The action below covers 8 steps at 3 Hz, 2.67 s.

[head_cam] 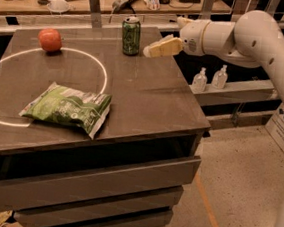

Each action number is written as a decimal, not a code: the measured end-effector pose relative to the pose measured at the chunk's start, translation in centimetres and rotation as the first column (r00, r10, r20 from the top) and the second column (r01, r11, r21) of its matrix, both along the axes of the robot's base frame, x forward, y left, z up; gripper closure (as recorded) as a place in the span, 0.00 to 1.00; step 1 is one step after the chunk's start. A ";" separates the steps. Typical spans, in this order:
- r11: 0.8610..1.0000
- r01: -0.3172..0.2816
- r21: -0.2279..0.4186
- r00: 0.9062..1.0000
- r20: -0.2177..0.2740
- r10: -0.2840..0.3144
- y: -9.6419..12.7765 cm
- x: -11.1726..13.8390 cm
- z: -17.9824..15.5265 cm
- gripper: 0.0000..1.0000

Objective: Pick green can

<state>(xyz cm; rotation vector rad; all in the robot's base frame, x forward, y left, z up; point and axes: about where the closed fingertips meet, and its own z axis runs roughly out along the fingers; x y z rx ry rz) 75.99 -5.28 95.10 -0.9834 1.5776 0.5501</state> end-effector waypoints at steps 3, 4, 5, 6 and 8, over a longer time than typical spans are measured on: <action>0.992 -0.080 0.100 0.997 0.017 0.078 8.7 8.9 -3.1 0.11; 0.987 -0.097 0.128 0.995 0.002 0.097 9.6 10.7 -4.5 0.34; 0.981 -0.123 0.148 0.992 -0.001 0.125 10.2 11.3 -5.1 0.58; 0.972 -0.148 0.182 0.989 0.036 0.144 10.1 10.6 -2.2 0.82; 0.963 -0.224 0.150 0.974 0.082 0.213 7.2 3.1 7.7 1.00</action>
Offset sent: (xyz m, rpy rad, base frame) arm 0.1098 0.0949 -0.0276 0.1049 -0.0335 0.0674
